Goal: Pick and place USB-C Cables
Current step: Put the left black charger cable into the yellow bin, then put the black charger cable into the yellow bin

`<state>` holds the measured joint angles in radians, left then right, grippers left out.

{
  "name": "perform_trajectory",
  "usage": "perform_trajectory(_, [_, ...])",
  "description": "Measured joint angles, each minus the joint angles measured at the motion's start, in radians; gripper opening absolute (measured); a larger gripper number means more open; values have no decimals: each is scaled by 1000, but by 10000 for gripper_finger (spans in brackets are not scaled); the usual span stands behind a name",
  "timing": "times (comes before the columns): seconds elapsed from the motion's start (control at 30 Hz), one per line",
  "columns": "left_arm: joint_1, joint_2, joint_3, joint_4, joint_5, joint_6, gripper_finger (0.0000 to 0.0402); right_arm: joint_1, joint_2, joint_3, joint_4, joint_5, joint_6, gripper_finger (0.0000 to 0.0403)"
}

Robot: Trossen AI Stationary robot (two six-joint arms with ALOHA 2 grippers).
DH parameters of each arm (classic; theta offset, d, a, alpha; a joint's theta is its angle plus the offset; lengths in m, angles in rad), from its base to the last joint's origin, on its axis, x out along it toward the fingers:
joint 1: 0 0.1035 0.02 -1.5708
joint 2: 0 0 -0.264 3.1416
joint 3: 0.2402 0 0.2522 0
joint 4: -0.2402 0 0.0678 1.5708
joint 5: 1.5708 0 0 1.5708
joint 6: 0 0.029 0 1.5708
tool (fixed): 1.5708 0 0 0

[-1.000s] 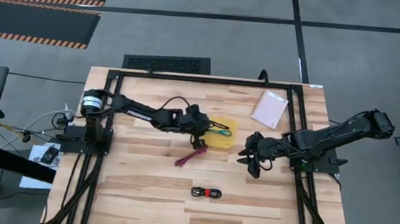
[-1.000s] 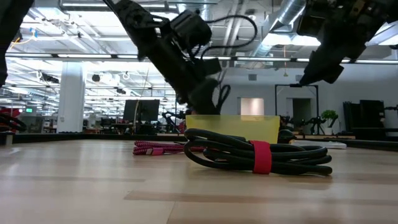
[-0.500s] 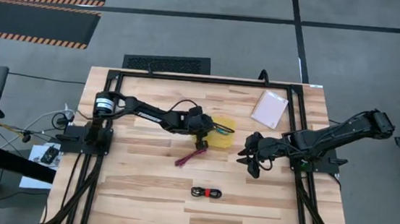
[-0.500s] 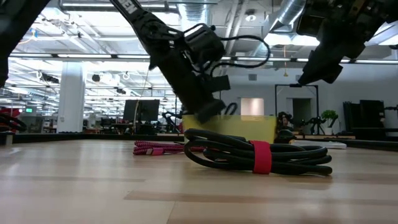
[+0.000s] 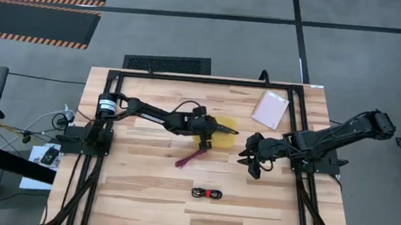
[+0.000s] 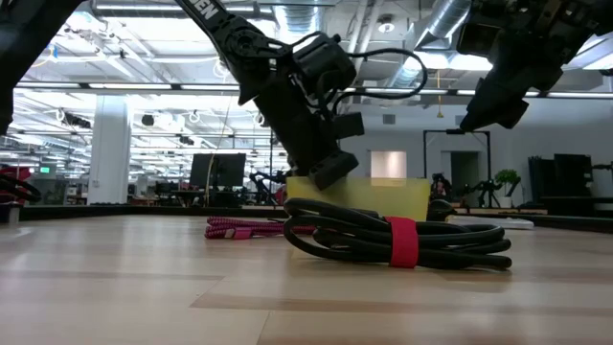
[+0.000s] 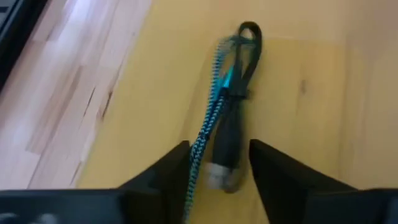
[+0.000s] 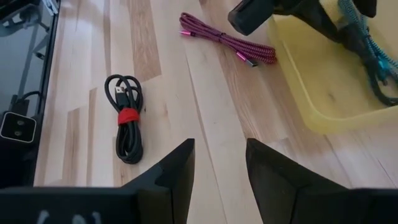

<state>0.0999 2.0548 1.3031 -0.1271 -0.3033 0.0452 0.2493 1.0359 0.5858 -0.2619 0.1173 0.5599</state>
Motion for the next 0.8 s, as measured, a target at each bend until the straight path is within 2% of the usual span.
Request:
perform_trajectory(0.13, [-1,0,28,-20,0,-3,209,0,0,0,0,0,0,168])
perform_trajectory(0.27, [0,0,70,-49,0,-19,239,0,0,0,2,0,5,168])
perform_trajectory(0.6, [-16,-12,199,-192,-1,22,246,0,0,0,7,0,9,168])
perform_trajectory(0.8, [-48,-98,207,-242,-42,48,247,27,0,-2,10,12,17,168])
